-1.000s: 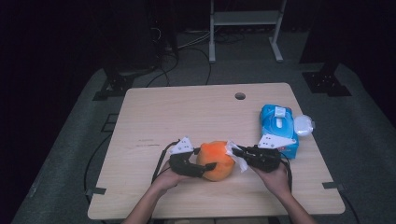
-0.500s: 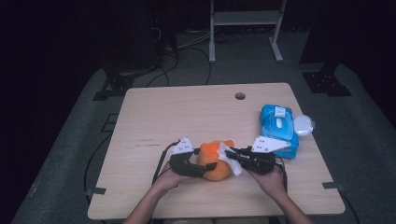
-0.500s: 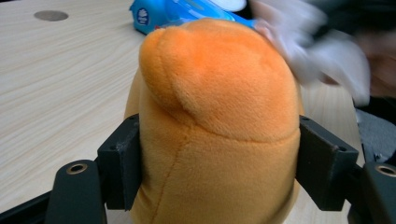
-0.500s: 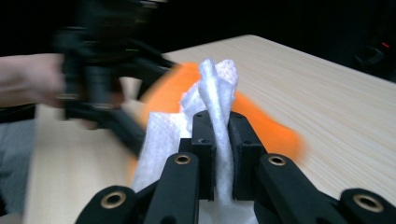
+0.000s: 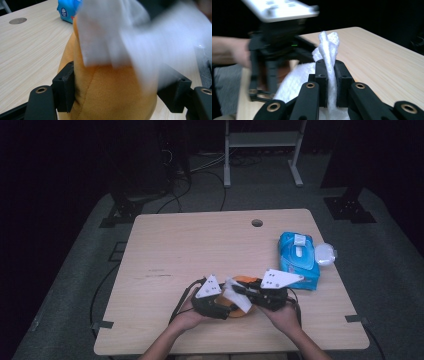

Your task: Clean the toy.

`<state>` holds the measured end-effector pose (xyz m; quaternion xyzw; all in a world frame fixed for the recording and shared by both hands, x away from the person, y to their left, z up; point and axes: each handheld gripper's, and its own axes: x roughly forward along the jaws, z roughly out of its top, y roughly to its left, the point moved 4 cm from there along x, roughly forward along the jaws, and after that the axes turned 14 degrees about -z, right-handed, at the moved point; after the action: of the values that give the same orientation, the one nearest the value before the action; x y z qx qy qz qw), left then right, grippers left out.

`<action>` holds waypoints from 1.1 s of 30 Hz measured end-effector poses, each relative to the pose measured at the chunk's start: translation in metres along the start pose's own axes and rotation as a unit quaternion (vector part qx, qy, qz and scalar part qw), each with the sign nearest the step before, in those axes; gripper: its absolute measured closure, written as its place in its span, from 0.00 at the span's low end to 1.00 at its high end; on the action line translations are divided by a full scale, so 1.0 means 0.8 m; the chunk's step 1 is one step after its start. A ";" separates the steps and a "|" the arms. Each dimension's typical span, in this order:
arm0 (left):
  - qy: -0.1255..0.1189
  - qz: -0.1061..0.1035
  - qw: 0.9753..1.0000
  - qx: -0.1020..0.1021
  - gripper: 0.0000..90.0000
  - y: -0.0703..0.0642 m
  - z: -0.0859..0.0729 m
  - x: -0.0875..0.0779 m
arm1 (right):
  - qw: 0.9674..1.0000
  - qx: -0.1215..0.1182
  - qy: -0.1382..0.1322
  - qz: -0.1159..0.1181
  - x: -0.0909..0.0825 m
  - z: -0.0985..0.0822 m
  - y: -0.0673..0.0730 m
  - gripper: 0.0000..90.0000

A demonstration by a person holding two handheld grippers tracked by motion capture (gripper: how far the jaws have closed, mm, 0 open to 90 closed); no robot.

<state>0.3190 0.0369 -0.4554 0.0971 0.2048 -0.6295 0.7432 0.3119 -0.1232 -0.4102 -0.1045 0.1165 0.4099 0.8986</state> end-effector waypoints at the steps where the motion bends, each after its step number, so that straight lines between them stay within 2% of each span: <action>1: -0.001 -0.001 1.000 0.000 0.30 0.001 -0.001 0.000 | 1.000 0.011 0.001 -0.008 -0.003 -0.001 -0.009 0.91; 3: 0.000 -0.008 1.000 0.001 0.30 0.001 -0.002 -0.003 | 0.999 0.027 0.008 -0.033 -0.009 -0.006 -0.027 0.91; 4: 0.000 -0.008 1.000 0.001 0.30 0.001 -0.002 -0.003 | 0.999 0.027 0.008 -0.033 -0.009 -0.006 -0.027 0.91; 5: -0.001 -0.014 1.000 0.004 0.30 0.001 -0.004 -0.006 | 0.997 0.049 0.026 -0.049 -0.013 -0.017 -0.047 0.91; 6: -0.001 -0.014 1.000 0.004 0.29 0.001 -0.004 -0.006 | 0.997 0.049 0.026 -0.049 -0.013 -0.017 -0.047 0.91; 7: 0.001 -0.019 1.000 0.008 0.29 0.000 -0.004 -0.008 | 0.997 0.059 0.031 -0.047 -0.014 -0.022 -0.051 0.91; 8: 0.002 -0.026 1.000 0.007 0.22 0.001 -0.002 -0.010 | 0.996 0.072 0.035 -0.033 -0.017 -0.030 -0.054 0.91; 11: 0.000 -0.030 0.999 -0.011 0.11 0.004 -0.001 -0.012 | 0.997 0.060 0.037 -0.025 -0.017 -0.028 -0.048 0.91; 13: -0.001 -0.035 0.999 -0.010 0.11 0.004 -0.003 -0.011 | 0.997 0.061 0.037 -0.022 -0.018 -0.027 -0.046 0.91; 14: 0.001 -0.037 0.999 -0.008 0.15 0.003 -0.003 -0.011 | 0.997 0.057 0.036 -0.021 -0.017 -0.026 -0.046 0.91; 15: 0.003 -0.036 0.999 -0.005 0.22 0.001 -0.004 -0.011 | 0.997 0.064 0.036 -0.012 -0.017 -0.025 -0.044 0.91; 17: 0.007 -0.032 0.999 0.003 0.28 -0.002 -0.003 -0.011 | 0.997 0.067 0.030 -0.002 -0.017 -0.020 -0.039 0.91; 18: 0.012 -0.021 0.999 0.026 0.31 -0.007 0.000 -0.008 | 0.997 0.068 0.026 0.006 -0.017 -0.016 -0.034 0.91; 19: 0.013 -0.013 0.999 0.039 0.33 -0.010 0.002 -0.006 | 0.998 0.064 0.021 0.012 -0.017 -0.011 -0.028 0.91; 20: 0.013 -0.013 0.999 0.039 0.35 -0.010 0.002 -0.006 | 0.998 0.059 0.015 0.019 -0.017 -0.006 -0.021 0.91; 21: 0.015 0.000 0.998 0.055 0.35 -0.013 0.006 -0.006 | 0.998 0.059 0.015 0.019 -0.017 -0.006 -0.021 0.91; 22: 0.003 0.018 0.997 0.074 0.37 -0.016 0.009 -0.007 | 0.998 0.053 0.011 0.022 -0.017 -0.001 -0.016 0.91; 23: -0.014 0.044 0.994 0.103 0.38 -0.019 0.013 -0.009 | 0.998 0.055 -0.004 0.025 -0.019 0.012 -0.012 0.91; 24: -0.017 0.053 0.992 0.113 0.38 -0.019 0.015 -0.010 | 0.998 0.059 -0.009 0.027 -0.021 0.015 -0.013 0.91; 27: -0.005 0.043 0.994 0.105 0.38 -0.016 0.011 -0.007 | 0.998 0.062 -0.009 0.021 -0.020 0.015 -0.019 0.91; 29: 0.011 0.035 0.994 0.102 0.37 -0.014 0.003 -0.002 | 0.998 0.064 0.007 0.018 -0.014 0.004 -0.025 0.91; 30: 0.007 0.026 0.995 0.097 0.37 -0.014 0.001 -0.002 | 0.998 0.063 0.014 0.016 -0.012 -0.002 -0.028 0.91; 31: 0.007 0.026 0.995 0.097 0.35 -0.014 0.001 -0.002 | 0.997 0.072 0.022 0.015 -0.009 -0.010 -0.035 0.91; 32: 0.012 0.009 0.996 0.085 0.31 -0.014 0.002 -0.002 | 0.996 0.088 0.028 0.013 -0.008 -0.015 -0.044 0.91; 33: 0.012 -0.001 0.997 0.077 0.28 -0.013 0.002 -0.003 | 0.995 0.090 0.033 0.005 -0.008 -0.018 -0.050 0.91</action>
<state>0.3086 0.0362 -0.4519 0.1617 0.1646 -0.6428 0.7305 0.3362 -0.1574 -0.4183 -0.0355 0.1829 0.3984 0.8981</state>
